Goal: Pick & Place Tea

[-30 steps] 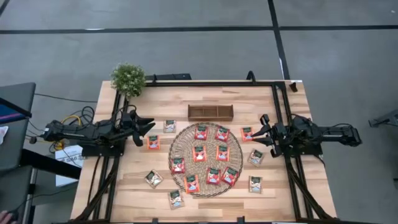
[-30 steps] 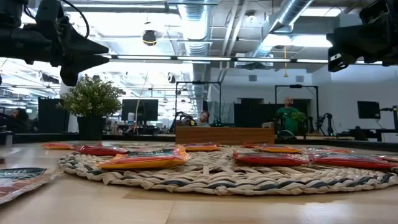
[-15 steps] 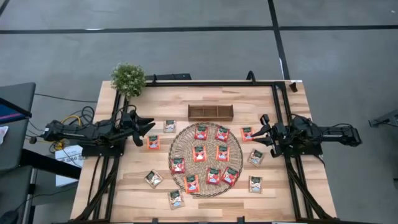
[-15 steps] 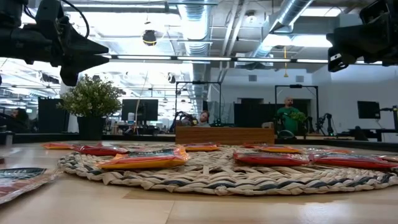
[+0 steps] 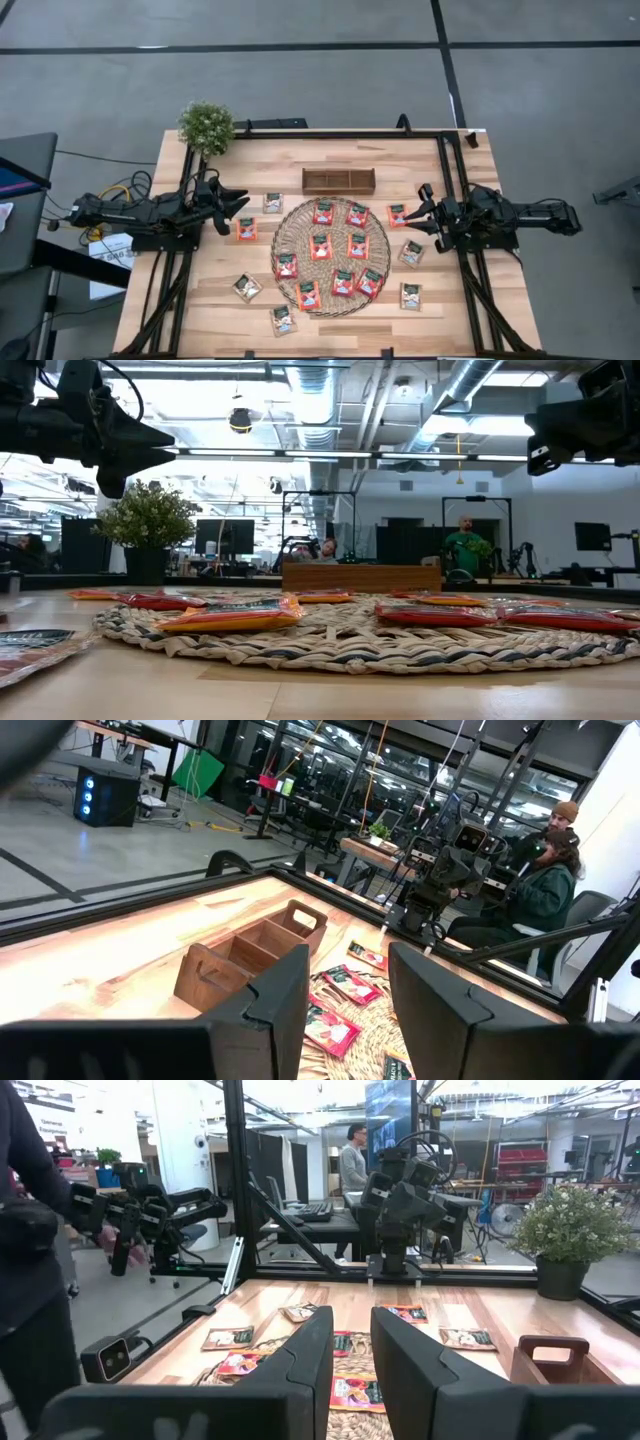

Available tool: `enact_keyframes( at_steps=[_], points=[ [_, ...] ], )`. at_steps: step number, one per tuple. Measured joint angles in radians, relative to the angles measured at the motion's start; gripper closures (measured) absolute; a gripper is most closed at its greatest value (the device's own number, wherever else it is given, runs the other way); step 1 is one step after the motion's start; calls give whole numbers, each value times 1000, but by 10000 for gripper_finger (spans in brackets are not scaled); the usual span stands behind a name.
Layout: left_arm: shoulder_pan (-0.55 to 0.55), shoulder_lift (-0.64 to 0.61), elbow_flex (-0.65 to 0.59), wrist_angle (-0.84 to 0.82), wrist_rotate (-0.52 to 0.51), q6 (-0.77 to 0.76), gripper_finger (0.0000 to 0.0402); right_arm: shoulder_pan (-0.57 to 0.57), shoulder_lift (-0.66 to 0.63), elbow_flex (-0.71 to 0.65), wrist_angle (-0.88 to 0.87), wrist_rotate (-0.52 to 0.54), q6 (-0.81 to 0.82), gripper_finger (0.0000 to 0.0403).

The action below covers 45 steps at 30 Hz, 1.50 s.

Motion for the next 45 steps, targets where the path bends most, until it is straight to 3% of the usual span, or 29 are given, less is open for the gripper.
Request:
enact_keyframes(
  at_steps=[7, 15, 25, 28, 30, 33, 39, 45],
  points=[
    [0, 0, 0, 0, 0, 0, 271, 0, 0, 0, 53, 0, -109, 338],
    [0, 0, 0, 27, 0, -4, 271, 1, 0, 0, 299, 66, 7, 338],
    [0, 0, 0, 190, 0, -30, 271, 2, 0, 2, 588, 107, -55, 338],
    [0, 0, 0, 201, -9, -54, 271, 2, 2, 22, 645, 111, 6, 338],
    [0, 0, 0, 203, -20, -88, 271, 2, 0, 61, 669, 177, 77, 338],
    [0, 0, 0, 203, -24, -118, 271, 1, 2, 147, 504, 286, 114, 338],
    [0, 0, 0, 193, -30, -165, 271, 1, 113, 441, -24, 291, 135, 338],
    [0, 0, 0, 128, -30, -228, 271, 0, 389, 754, -829, 457, 322, 338]
  ],
)
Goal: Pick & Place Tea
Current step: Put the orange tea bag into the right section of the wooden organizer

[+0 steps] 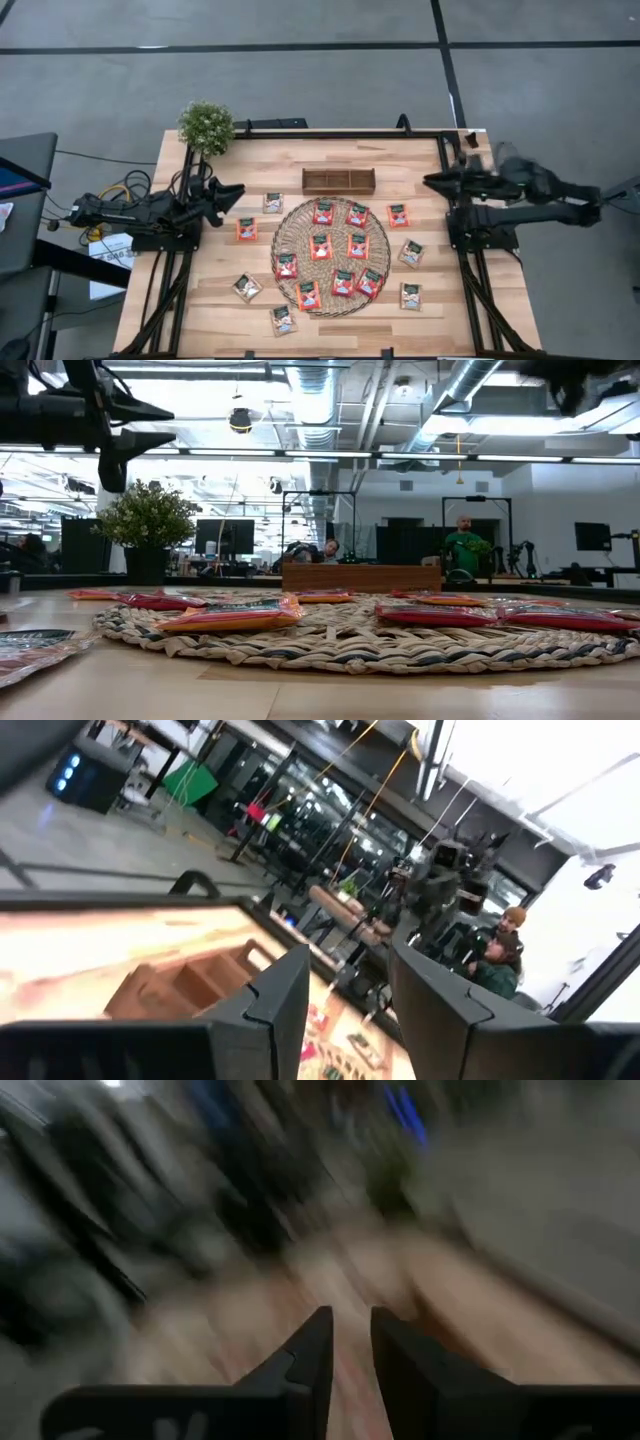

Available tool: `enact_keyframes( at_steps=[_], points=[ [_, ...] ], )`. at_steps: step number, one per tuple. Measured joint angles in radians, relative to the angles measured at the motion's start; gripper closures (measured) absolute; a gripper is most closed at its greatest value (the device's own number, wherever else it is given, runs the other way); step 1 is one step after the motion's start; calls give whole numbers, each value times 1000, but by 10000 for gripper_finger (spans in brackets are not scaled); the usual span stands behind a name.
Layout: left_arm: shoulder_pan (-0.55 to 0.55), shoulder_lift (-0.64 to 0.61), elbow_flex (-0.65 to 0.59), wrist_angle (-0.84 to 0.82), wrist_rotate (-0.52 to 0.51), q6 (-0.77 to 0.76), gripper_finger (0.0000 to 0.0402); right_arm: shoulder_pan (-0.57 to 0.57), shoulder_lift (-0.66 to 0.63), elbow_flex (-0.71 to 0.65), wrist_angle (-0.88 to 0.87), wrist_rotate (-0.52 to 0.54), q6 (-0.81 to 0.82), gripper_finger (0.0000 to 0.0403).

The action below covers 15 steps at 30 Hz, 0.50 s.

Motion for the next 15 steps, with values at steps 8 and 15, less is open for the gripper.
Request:
enact_keyframes(
  at_steps=[8, 15],
  points=[
    [0, 0, 0, -33, 8, -24, 271, 0, 247, 123, -382, 72, 108, 338],
    [0, 0, 0, -40, 8, -23, 271, -2, 345, 124, -385, 59, 114, 323]
  ],
)
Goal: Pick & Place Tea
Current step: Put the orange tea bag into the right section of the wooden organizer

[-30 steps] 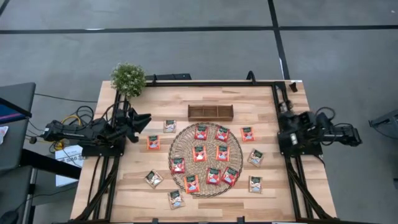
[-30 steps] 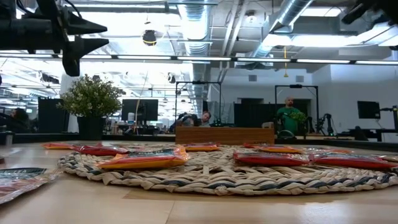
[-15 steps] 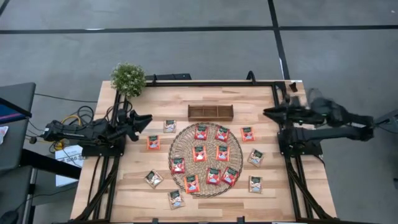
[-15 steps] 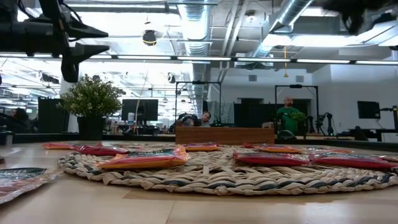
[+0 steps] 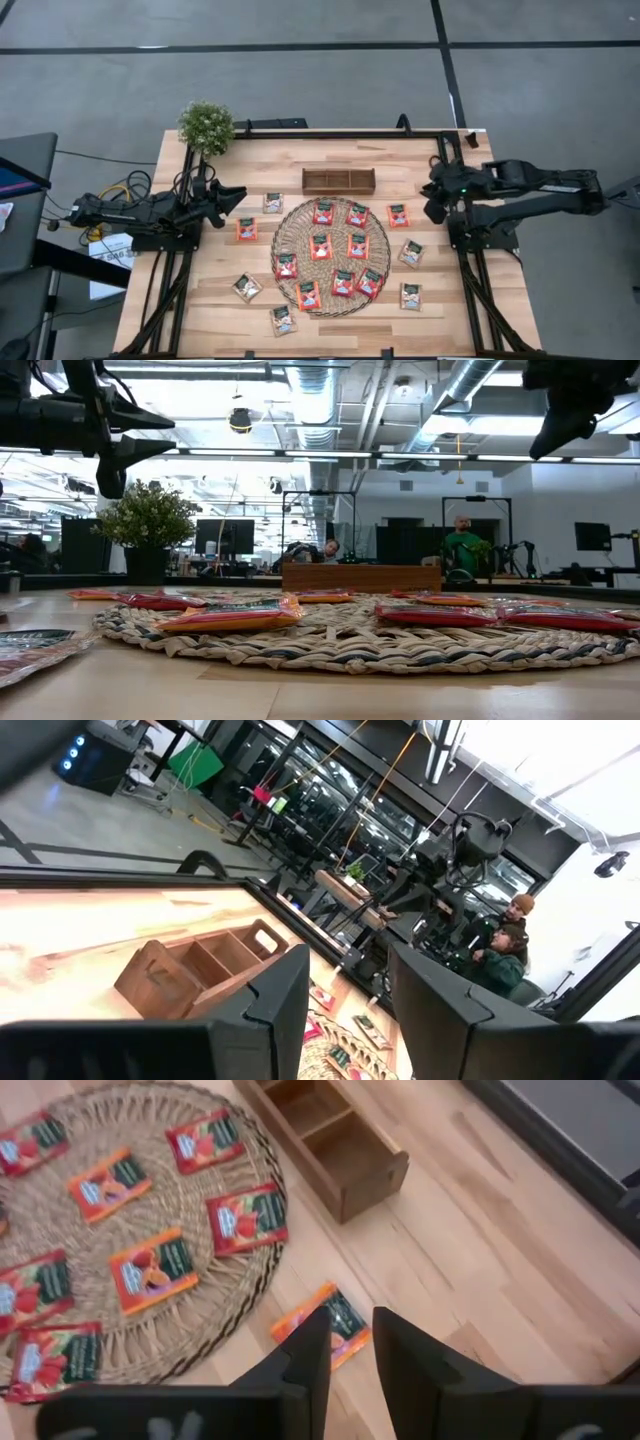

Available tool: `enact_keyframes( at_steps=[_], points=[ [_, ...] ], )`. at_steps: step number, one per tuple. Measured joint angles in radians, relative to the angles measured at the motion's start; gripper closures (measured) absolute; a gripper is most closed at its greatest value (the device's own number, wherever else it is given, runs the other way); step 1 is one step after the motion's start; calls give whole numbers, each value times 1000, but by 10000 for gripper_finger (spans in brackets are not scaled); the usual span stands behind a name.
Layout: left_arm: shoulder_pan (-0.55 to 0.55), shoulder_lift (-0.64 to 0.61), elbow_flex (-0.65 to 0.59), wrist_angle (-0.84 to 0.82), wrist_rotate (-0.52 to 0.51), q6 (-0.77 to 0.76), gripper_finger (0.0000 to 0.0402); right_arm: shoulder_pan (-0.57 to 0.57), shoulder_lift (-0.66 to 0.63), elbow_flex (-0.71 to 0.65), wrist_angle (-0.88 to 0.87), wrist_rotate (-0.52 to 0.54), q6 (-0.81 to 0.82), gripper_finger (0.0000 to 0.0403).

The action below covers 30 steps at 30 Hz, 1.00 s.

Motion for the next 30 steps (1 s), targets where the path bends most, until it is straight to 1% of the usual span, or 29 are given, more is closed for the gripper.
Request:
enact_keyframes(
  at_steps=[3, 6, 10, 13, 18, 23, 27, 30],
  points=[
    [0, 0, 0, -1, 0, 1, 271, -14, 62, -8, 2, -3, -24, 292],
    [0, 0, 0, -3, 0, -1, 271, -50, 120, -30, 16, -4, -70, 246],
    [0, 0, 0, -17, 10, -45, 271, -131, 193, -56, 23, -5, -168, 182],
    [0, 0, 0, -22, 45, -69, 271, -203, 251, -56, 59, -29, -260, 151],
    [0, 0, 0, -23, 67, -76, 271, -344, 339, -56, 147, -205, -418, 139],
    [0, 0, 0, -41, 67, -89, 271, -470, 442, -56, 160, -313, -508, 139],
    [0, 0, 0, -47, 66, -91, 271, -532, 518, -56, 179, -399, -537, 138],
    [0, 0, 0, -54, 64, -91, 271, -538, 575, -56, 199, -413, -541, 138]
  ],
)
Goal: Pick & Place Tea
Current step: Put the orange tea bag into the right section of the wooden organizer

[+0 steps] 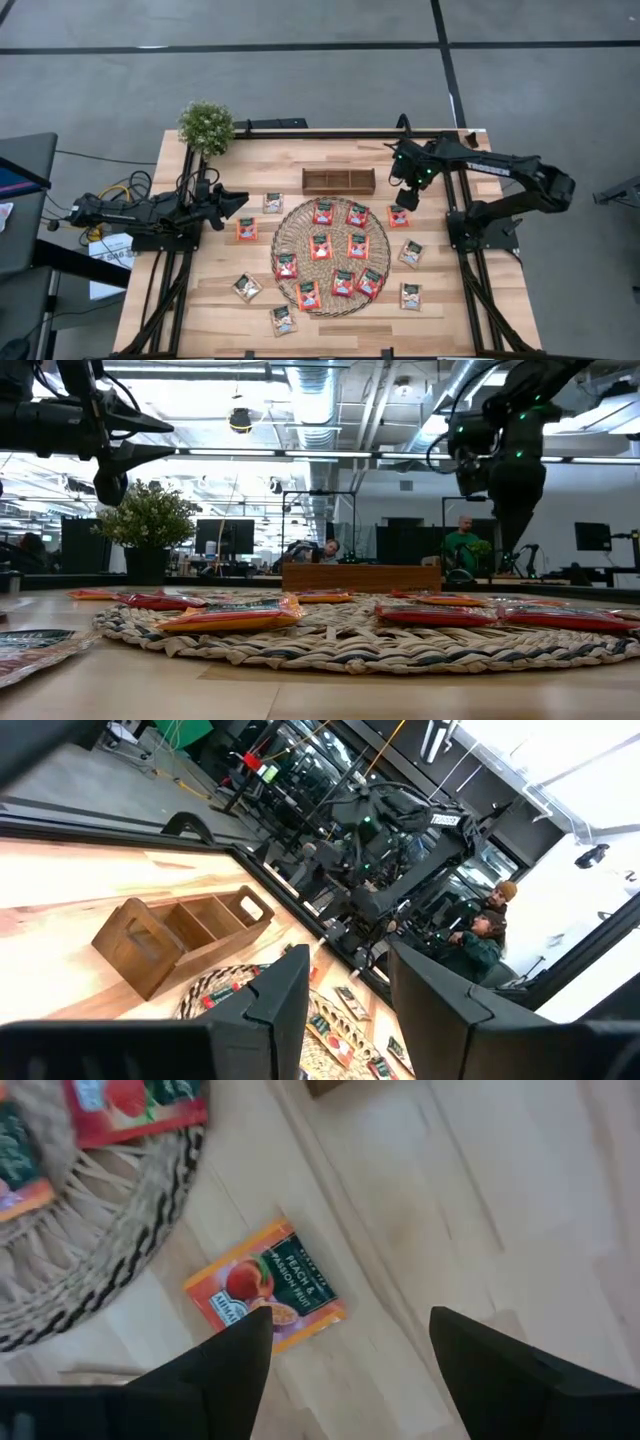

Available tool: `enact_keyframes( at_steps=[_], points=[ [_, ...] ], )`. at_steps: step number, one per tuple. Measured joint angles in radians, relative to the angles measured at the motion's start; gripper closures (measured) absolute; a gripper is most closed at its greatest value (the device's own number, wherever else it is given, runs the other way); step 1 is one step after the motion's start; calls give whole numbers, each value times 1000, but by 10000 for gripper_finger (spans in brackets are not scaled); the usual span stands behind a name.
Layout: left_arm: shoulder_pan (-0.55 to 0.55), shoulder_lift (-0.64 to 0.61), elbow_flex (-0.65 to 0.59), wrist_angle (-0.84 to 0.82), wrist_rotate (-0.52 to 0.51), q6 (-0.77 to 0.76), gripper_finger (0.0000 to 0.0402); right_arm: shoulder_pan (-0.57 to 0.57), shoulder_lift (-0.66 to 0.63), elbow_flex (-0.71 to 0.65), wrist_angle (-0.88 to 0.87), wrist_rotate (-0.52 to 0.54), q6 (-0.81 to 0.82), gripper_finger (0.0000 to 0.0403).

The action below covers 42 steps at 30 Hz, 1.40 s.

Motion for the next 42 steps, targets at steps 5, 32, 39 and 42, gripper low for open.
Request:
enact_keyframes(
  at_steps=[5, 32, 39, 42],
  points=[
    [0, 0, 0, -15, -2, 0, 271, 27, 99, 0, 27, 0, 0, 139],
    [0, 0, 0, -57, -19, -18, 271, 96, 326, -2, 71, 167, 83, 157],
    [0, 0, 0, -57, 3, -19, 271, 104, 344, 1, 61, 159, 85, 203],
    [0, 0, 0, -57, 18, -31, 271, 105, 344, 1, 63, 155, 105, 224]
  ],
)
